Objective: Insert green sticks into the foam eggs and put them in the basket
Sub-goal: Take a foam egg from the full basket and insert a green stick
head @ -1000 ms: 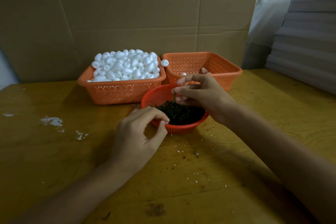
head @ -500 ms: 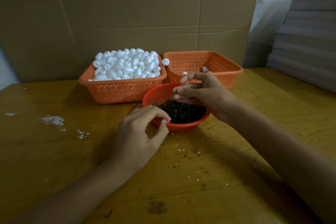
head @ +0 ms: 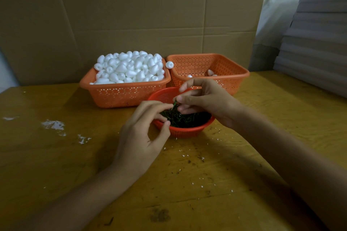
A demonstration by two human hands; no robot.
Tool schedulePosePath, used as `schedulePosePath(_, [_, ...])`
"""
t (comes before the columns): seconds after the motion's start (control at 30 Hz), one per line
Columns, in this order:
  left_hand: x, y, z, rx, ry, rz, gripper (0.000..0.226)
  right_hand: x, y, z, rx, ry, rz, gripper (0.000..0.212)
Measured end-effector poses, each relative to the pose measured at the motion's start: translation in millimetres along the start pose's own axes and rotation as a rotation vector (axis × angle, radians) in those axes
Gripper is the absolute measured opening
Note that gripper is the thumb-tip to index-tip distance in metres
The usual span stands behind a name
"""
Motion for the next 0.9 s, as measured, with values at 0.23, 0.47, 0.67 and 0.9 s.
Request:
schedulePosePath(0.23, [1.7, -0.6, 3.0, 0.076, 0.028, -0.031, 0.029, -1.6, -0.5, 4.3, 0.019, -0.083, -0.052, 0.031])
schedulePosePath(0.47, [3.5, -0.4, 2.5, 0.071, -0.009, -0.075, 0.033, -0.5, -1.8, 1.7, 0.049, -0.153, -0.049, 0.024])
schedulePosePath(0.67, [4.1, -0.8, 1.6, 0.071, -0.024, -0.081, 0.033, -1.3, -1.8, -1.1, 0.118, -0.219, -0.015, 0.019])
schedulePosePath(0.9, [5.1, -1.1, 2.4, 0.058, -0.04, -0.08, 0.03, -3.2, -0.6, -3.0, 0.182, -0.285, -0.015, 0.015])
Point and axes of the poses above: each hand's wrist, its own y-axis towards the middle knuckle, its own z-axis out of the palm, x = y × z, the point moved 3 cm from there along y, towards the middle knuckle, and after that the axes turned 3 degrees about z, right-handed, at the moved point
